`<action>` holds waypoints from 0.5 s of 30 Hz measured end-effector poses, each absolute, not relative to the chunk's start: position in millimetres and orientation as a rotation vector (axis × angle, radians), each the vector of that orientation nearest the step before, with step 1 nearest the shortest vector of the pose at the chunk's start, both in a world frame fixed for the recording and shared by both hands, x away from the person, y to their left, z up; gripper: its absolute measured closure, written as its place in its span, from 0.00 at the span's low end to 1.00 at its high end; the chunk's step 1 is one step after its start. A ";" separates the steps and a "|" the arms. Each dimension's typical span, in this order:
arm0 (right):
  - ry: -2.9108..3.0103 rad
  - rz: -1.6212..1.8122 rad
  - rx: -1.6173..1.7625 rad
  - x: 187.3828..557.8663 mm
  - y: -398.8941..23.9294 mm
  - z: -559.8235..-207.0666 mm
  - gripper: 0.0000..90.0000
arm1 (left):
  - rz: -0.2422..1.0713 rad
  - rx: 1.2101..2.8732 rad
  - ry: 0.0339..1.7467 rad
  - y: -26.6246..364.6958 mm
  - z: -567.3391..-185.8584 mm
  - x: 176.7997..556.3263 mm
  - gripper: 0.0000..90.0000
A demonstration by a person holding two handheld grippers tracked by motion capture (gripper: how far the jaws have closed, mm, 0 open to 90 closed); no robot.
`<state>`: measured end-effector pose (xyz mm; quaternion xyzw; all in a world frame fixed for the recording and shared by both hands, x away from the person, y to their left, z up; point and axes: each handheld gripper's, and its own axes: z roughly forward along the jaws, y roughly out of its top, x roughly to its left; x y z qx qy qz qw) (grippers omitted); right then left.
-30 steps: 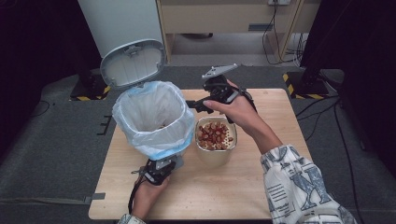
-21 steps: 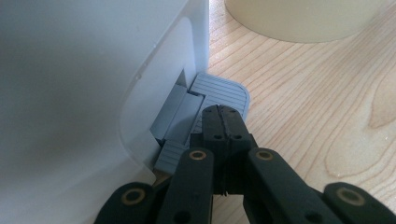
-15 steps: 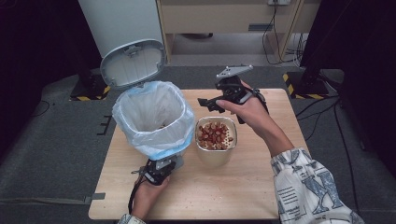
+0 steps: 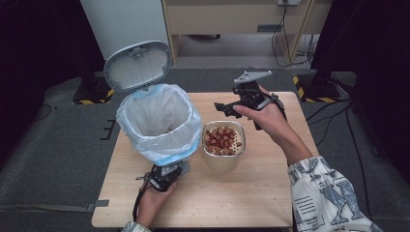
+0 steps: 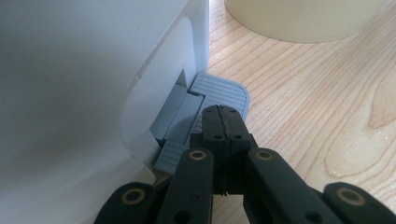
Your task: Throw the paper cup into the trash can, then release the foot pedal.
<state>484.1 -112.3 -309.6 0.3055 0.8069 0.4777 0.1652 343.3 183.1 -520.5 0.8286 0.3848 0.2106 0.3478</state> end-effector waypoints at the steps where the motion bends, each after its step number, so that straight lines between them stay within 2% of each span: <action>1: 2.299 1.359 0.874 484.0 -113.9 -310.2 0.09 | 0.546 2.149 0.997 183.1 -520.5 343.3 0.99; 11: 2.269 1.336 0.927 482.9 -141.0 -318.1 0.09 | 0.562 2.155 0.988 182.6 -520.5 342.5 0.99; 12: 2.269 1.336 0.927 482.9 -141.0 -318.1 0.09 | 0.562 2.155 0.988 182.6 -520.5 342.5 0.96; 13: 2.254 1.330 0.956 483.0 -150.8 -321.4 0.09 | 0.566 2.152 1.007 182.1 -519.6 341.1 0.88; 15: 2.249 1.317 0.972 483.3 -157.6 -323.6 0.09 | 0.566 2.157 1.017 181.9 -518.5 339.1 0.82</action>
